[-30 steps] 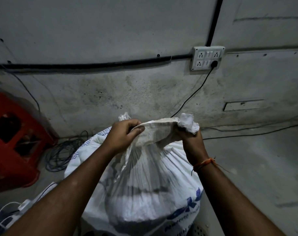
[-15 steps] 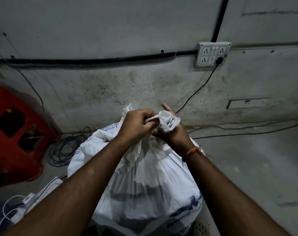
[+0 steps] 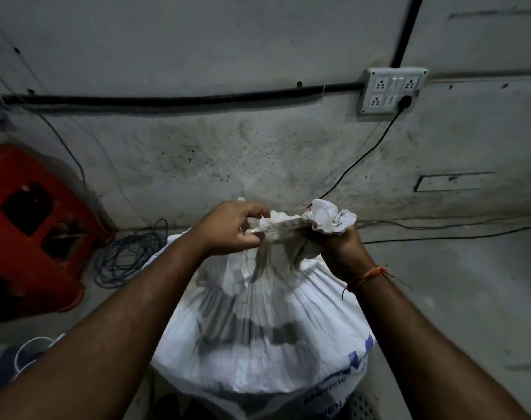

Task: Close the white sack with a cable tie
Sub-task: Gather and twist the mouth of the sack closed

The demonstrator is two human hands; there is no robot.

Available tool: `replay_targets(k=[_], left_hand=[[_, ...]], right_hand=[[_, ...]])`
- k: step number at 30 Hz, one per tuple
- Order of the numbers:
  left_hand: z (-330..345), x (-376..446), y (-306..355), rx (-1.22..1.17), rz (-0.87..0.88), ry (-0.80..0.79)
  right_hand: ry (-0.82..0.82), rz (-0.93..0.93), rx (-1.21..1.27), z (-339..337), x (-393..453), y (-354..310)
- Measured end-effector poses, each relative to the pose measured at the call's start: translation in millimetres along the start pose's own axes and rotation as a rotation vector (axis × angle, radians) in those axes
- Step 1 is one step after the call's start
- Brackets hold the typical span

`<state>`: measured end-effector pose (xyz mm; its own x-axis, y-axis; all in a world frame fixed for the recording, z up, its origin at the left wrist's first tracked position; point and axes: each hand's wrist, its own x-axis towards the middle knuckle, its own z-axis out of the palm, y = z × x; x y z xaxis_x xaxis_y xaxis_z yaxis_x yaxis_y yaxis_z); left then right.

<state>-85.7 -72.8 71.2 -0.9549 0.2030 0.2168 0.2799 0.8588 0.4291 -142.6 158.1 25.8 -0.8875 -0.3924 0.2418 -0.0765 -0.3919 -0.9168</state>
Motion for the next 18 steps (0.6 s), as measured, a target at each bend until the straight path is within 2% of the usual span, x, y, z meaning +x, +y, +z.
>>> replay_targets(k=[3, 9, 11, 13, 18], left_hand=[[-7.4, 1.5, 0.5, 0.038, -0.014, -0.010], [-29.6, 13.8, 8.9, -0.077, -0.040, 0.158], [-34.9, 23.2, 20.1, -0.103, -0.042, 0.204], [-38.5, 31.8, 27.8, -0.099, -0.032, 0.253], [-38.0, 41.5, 37.2, 0.100, 0.015, 0.295]], right_hand=[[-0.011, 0.025, 0.026, -4.2, -1.8, 0.1], [0.046, -0.020, 0.125, -4.8, 3.1, -3.8], [0.097, -0.093, 0.073, 1.1, 11.9, -9.6], [0.058, -0.149, -0.048, 9.5, 21.4, -16.3], [0.027, -0.135, -0.136, 37.6, 32.7, -26.9]])
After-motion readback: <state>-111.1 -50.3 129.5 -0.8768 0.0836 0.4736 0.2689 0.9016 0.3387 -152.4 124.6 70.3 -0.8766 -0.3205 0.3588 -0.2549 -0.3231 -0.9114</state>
